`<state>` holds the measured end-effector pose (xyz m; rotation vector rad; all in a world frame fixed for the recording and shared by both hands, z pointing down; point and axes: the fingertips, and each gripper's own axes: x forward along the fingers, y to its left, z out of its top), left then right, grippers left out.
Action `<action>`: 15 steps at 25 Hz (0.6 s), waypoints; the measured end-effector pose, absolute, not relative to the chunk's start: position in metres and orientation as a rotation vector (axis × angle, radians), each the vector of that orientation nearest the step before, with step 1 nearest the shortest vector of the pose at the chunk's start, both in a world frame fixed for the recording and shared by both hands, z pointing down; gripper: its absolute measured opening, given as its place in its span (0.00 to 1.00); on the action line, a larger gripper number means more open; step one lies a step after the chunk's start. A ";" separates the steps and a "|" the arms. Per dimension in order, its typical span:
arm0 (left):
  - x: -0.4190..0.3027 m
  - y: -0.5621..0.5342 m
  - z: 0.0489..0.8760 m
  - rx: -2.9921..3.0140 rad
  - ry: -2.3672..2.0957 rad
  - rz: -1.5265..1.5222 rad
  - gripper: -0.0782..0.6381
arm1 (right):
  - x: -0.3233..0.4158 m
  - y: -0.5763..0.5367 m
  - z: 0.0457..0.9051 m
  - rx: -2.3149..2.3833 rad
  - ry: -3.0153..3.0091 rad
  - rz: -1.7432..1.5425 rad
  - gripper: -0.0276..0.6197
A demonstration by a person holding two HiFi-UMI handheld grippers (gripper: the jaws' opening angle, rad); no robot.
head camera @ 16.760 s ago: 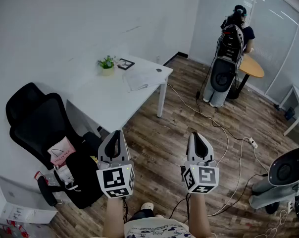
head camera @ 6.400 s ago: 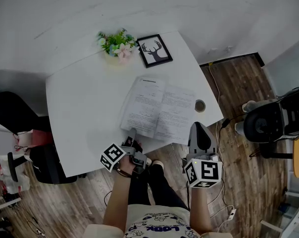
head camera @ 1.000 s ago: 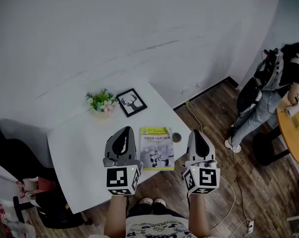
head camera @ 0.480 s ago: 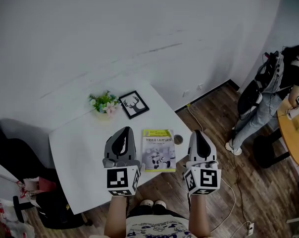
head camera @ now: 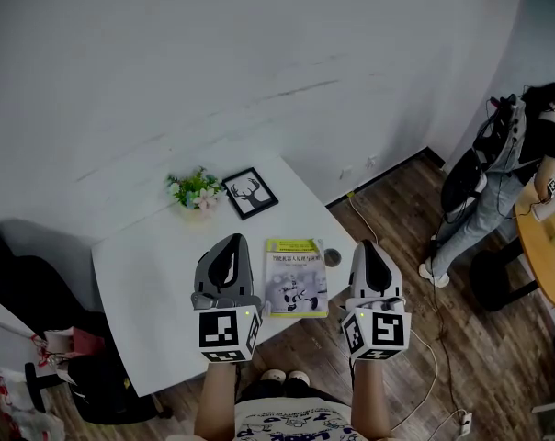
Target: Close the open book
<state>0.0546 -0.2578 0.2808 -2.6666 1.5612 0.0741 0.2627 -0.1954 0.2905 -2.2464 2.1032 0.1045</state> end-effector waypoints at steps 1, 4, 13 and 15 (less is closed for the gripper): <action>0.054 -0.258 0.281 -2.667 1.562 0.075 0.14 | 0.262 -0.195 0.290 -2.247 2.102 0.106 0.08; 0.053 -0.257 0.281 -2.665 1.559 0.077 0.14 | 0.261 -0.194 0.290 -2.249 2.100 0.107 0.08; 0.056 -0.251 0.281 -2.668 1.548 0.069 0.14 | 0.260 -0.188 0.292 -2.254 2.106 0.102 0.08; 0.056 -0.251 0.282 -2.670 1.549 0.065 0.14 | 0.261 -0.188 0.291 -2.257 2.106 0.101 0.08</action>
